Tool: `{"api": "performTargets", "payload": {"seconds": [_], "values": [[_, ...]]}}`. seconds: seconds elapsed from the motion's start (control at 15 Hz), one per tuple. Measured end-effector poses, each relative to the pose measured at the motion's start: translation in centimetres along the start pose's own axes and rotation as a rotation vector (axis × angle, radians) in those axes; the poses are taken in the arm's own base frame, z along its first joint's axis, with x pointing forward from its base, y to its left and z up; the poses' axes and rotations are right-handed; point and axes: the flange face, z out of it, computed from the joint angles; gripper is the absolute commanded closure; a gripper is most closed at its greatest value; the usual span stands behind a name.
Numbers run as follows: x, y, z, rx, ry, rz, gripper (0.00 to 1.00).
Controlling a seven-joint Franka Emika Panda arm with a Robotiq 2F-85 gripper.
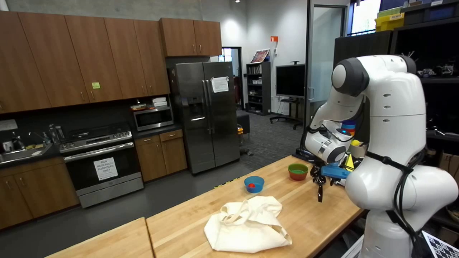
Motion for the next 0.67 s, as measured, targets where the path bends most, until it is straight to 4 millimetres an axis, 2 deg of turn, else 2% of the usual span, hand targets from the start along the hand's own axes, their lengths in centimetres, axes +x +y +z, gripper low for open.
{"api": "performTargets", "payload": {"seconds": [0.13,0.2,0.27,0.33,0.67], "values": [[-0.1,0.8,0.5,-0.015,-0.017,0.008,0.0],[-0.1,1.2,0.8,-0.022,-0.026,0.012,0.16],[0.0,1.6,1.0,-0.028,-0.034,0.014,0.27],[0.1,1.9,1.1,-0.032,-0.039,0.012,0.32],[0.5,2.4,1.2,-0.042,-0.044,0.006,0.71]]}}
